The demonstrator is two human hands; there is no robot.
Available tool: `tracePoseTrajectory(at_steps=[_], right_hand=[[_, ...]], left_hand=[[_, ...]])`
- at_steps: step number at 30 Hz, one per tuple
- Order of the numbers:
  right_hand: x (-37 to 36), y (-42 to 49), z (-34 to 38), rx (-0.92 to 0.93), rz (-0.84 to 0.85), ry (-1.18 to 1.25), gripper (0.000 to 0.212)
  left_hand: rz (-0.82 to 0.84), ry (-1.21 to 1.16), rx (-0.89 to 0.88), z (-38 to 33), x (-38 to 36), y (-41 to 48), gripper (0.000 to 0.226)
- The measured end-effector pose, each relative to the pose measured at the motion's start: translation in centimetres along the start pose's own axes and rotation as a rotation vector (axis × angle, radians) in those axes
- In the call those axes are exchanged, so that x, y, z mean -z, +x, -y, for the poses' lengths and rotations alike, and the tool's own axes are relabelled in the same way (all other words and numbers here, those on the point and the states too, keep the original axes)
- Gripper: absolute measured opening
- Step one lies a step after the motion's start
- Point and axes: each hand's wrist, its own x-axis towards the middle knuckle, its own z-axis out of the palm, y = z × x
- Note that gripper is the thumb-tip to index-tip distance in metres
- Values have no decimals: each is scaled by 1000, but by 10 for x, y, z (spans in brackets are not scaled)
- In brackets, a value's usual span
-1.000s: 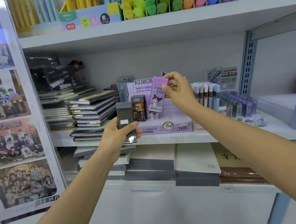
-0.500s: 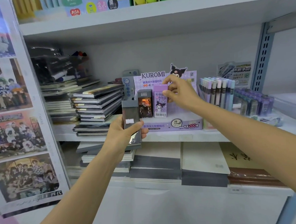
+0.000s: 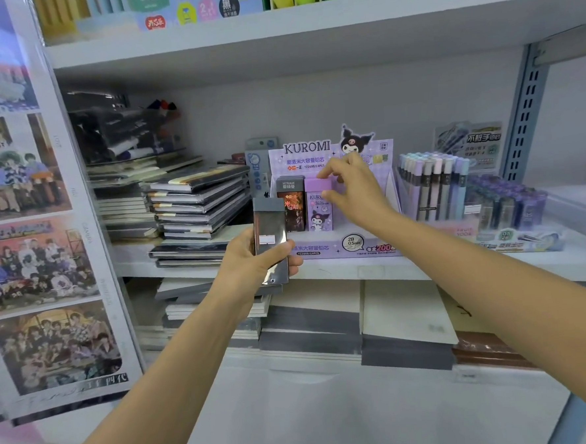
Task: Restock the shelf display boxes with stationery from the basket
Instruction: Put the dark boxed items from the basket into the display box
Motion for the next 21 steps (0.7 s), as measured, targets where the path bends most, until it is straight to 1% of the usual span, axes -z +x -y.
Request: tracePoseTrajectory(at_steps=[2,4,5,7,9,10,12,13,15,17,18,19,21], right_hand=[[8,0,7,9,-20,24,26],[16,-6,17,41,-48,188,25],[19,-11,22,37,-14,310,24],[22,-21,30,-27,160,526,22],[21,-29,34,-84,295,614,17],[21,-32,35,-99,310,642,15],[24,-36,33,-131,261,686,14],[26,-37,33,-154,214,693,15],[31,-40,31,-195,122,701,15],[35,-42,31,-209,78,730,15],[37,-43,31,-206,83,748,14],[40,-44,31,-202,101,764,12],[46,-44,30,-200,163,788,17]], left_hand=[[12,0,4,-3,-1,-2,22],[32,19,4,-7,-4,-4,27],[47,29,5,-8,-6,-5,30],[83,29,6,-12,-12,-8,36],[113,33,3,-15,-20,-11,43],[108,52,0,-15,-23,-13,46],[34,149,-24,-16,-30,-17,52],[-24,246,-58,-16,-32,-19,56],[-120,516,-172,-15,-35,-22,62],[-174,735,-278,-14,-38,-25,58],[-185,784,-305,-14,-40,-26,53],[-178,784,-312,-15,-41,-27,48],[-107,660,-298,-16,-43,-27,37]])
